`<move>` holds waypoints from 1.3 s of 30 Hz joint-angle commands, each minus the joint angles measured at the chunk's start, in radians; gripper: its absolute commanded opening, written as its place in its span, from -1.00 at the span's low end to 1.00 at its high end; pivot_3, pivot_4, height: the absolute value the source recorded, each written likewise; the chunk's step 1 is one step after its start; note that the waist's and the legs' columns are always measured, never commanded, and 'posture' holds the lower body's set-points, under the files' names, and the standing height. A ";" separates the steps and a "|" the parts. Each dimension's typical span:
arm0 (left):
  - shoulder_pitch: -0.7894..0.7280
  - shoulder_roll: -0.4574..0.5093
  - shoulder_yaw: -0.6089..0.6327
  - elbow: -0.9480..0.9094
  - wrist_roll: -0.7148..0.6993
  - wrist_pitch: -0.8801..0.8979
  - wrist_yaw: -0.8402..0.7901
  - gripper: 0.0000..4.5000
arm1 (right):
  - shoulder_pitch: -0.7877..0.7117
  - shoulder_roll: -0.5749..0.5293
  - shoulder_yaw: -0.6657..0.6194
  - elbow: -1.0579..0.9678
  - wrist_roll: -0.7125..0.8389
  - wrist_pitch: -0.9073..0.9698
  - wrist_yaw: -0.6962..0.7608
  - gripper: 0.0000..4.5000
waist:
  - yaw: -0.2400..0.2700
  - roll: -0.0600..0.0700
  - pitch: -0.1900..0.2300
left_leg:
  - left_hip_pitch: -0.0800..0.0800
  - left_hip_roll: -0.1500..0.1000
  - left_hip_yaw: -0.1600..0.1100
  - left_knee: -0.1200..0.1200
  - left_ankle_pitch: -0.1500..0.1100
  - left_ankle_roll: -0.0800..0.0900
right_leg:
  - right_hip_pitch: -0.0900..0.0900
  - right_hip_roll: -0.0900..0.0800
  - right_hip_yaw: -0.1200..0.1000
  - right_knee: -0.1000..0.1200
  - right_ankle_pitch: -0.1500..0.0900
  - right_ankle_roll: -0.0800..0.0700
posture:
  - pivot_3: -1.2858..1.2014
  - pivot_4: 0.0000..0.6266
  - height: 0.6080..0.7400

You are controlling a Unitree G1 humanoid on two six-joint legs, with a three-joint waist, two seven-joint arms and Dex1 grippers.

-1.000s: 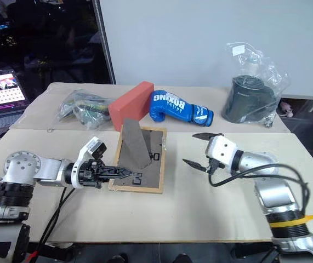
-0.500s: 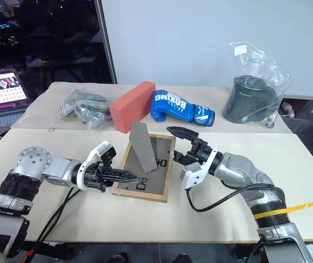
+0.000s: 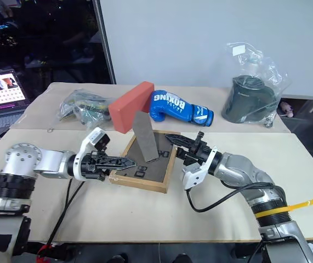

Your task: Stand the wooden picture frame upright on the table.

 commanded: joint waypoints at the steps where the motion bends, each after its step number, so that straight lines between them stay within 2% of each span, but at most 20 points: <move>1: 0.020 0.069 0.083 -0.088 0.092 -0.097 -0.108 1.00 | -0.024 -0.009 0.002 0.020 0.171 0.050 0.077 -0.44 | 0.001 0.000 0.000 | 0.000 0.000 0.000 0.000 0.000 0.000 | 0.000 0.000 0.000 0.000 0.000 0.000 | 0.03 -0.52 0.70; 5: 0.169 0.215 0.070 -0.294 0.346 -0.415 -0.408 1.00 | 0.000 0.056 0.053 0.015 0.594 0.402 0.413 -0.44 | -0.007 0.000 0.000 | 0.001 0.000 0.000 -0.001 0.000 0.000 | 0.001 0.000 0.000 0.000 0.000 -0.001 | 0.03 -0.52 0.70; 7: 0.217 0.234 0.051 -0.332 0.433 -0.523 -0.474 1.00 | 0.004 0.081 0.039 -0.016 0.721 0.610 0.496 -0.44 | -0.001 0.002 0.001 | 0.002 0.001 0.000 -0.001 0.000 0.000 | 0.003 0.000 0.000 0.000 0.001 -0.002 | 0.03 -0.52 0.70; 8: 0.229 0.236 0.020 -0.338 0.486 -0.554 -0.469 1.00 | 0.006 0.091 0.034 -0.035 0.803 0.816 0.526 -0.44 | 0.003 0.002 0.001 | 0.002 0.001 0.000 -0.001 0.000 -0.001 | 0.003 0.000 0.000 0.000 0.001 -0.002 | 0.03 -0.52 0.70; 11: 0.251 0.172 -0.024 -0.352 0.629 -0.712 -0.441 1.00 | -0.005 0.153 -0.030 -0.072 1.026 1.236 0.501 -0.44 | 0.020 0.002 0.001 | 0.002 0.001 0.000 0.000 0.001 0.000 | 0.003 0.000 -0.001 0.000 0.001 -0.003 | 0.03 -0.52 0.70; 13: 0.251 0.110 -0.010 -0.348 0.666 -0.778 -0.404 1.00 | -0.017 0.161 -0.048 -0.081 1.066 1.352 0.504 -0.44 | 0.028 0.002 0.001 | 0.001 0.001 0.000 0.001 0.001 0.001 | 0.002 0.000 -0.001 0.000 0.001 -0.003 | 0.03 -0.52 0.70; 16: 0.245 0.067 0.003 -0.330 0.690 -0.792 -0.382 1.00 | -0.039 0.170 -0.089 -0.072 1.120 1.500 0.484 -0.44 | 0.029 0.002 0.001 | -0.002 0.001 0.000 0.001 0.001 0.001 | -0.001 0.000 -0.002 0.000 0.001 -0.002 | 0.03 -0.52 0.70; 21: 0.258 0.046 0.007 -0.320 0.714 -0.811 -0.392 1.00 | -0.056 0.184 -0.127 -0.027 1.165 1.651 0.477 -0.44 | 0.021 0.002 0.001 | -0.002 0.001 0.000 -0.001 0.001 0.001 | -0.002 0.000 -0.002 0.000 0.001 -0.002 | 0.03 -0.52 0.70; 27: 0.286 0.072 -0.026 -0.314 0.720 -0.760 -0.451 1.00 | -0.021 0.177 -0.077 -0.035 1.113 1.683 0.498 -0.44 | 0.020 0.002 0.001 | -0.002 0.001 0.000 0.000 0.001 0.001 | -0.001 0.000 -0.002 0.000 0.000 -0.001 | 0.03 -0.52 0.70; 30: 0.320 0.073 -0.027 -0.327 0.754 -0.797 -0.462 1.00 | -0.005 0.175 -0.066 -0.057 1.129 1.723 0.511 -0.44 | 0.016 0.002 0.001 | -0.001 0.001 0.000 0.000 0.001 0.001 | -0.001 0.000 -0.001 0.000 -0.001 0.001 | 0.03 -0.52 0.70; 38: 0.326 0.066 -0.012 -0.331 0.728 -0.747 -0.480 1.00 | 0.034 0.173 -0.059 -0.137 1.159 1.791 0.557 -0.44 | 0.022 0.002 0.001 | -0.001 0.001 0.000 0.000 0.001 0.001 | 0.000 0.000 -0.002 0.000 -0.003 0.005 | 0.03 -0.52 0.70; 39: 0.326 0.065 -0.011 -0.330 0.732 -0.750 -0.479 1.00 | 0.034 0.172 -0.063 -0.137 1.156 1.791 0.556 -0.22 | 0.021 0.002 0.001 | -0.001 0.001 0.000 0.000 0.001 0.001 | -0.001 0.000 -0.002 0.000 -0.004 0.005 | 0.03 -0.52 0.70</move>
